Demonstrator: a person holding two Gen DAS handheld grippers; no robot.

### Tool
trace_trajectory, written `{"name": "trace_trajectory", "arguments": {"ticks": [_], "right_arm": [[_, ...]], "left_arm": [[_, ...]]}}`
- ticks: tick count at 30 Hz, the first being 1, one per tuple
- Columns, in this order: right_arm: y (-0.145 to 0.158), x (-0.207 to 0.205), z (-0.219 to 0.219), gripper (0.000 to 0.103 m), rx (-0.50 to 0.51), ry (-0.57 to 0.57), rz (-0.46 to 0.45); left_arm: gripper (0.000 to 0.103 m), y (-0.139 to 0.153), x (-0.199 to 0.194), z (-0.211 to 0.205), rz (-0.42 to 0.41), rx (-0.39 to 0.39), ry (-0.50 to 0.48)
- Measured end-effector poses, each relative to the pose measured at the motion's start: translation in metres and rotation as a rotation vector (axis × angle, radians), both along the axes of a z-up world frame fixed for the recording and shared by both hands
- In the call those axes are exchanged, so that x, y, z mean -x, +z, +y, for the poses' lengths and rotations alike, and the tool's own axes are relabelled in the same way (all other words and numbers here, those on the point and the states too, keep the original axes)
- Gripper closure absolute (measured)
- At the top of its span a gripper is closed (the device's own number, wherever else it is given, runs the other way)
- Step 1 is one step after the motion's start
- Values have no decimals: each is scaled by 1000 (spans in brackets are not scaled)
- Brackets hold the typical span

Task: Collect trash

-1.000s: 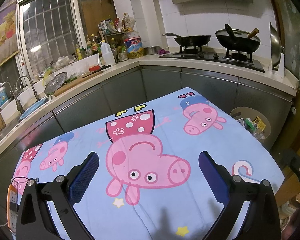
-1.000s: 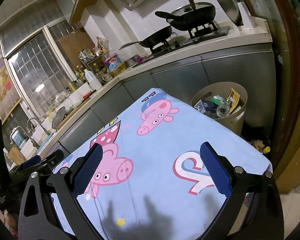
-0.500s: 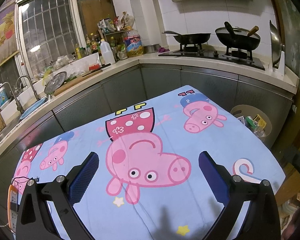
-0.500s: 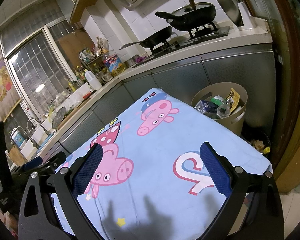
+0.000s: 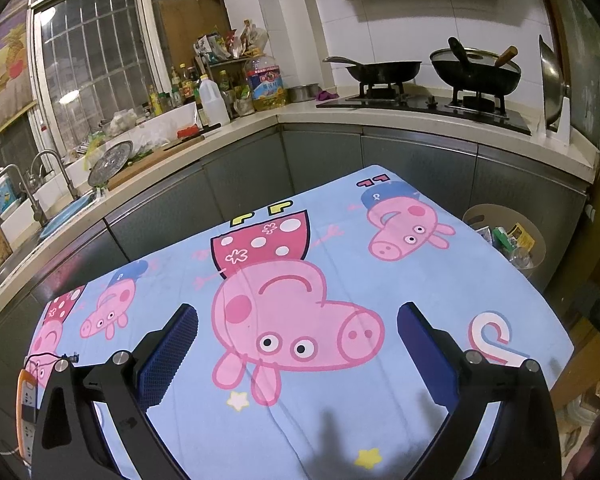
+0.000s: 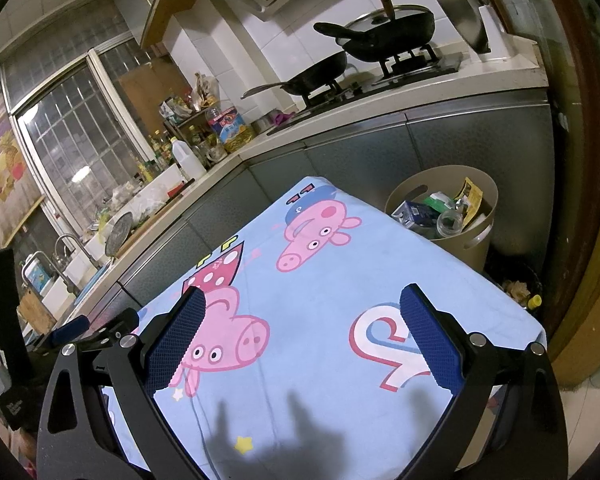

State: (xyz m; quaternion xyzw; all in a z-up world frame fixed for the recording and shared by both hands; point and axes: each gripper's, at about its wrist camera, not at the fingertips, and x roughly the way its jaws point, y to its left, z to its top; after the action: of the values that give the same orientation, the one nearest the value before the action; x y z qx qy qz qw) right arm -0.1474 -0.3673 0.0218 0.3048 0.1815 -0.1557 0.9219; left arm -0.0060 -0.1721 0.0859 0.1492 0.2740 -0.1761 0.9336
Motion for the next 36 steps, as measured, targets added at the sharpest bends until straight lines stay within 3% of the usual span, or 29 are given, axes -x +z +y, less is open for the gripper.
{"name": "trace_trajectory", "arguments": {"ticks": [36], "right_arm": [[1,0,1,6,-5,2,3]], "left_arm": [[4,-18,9,21,19,-7,-14]]}}
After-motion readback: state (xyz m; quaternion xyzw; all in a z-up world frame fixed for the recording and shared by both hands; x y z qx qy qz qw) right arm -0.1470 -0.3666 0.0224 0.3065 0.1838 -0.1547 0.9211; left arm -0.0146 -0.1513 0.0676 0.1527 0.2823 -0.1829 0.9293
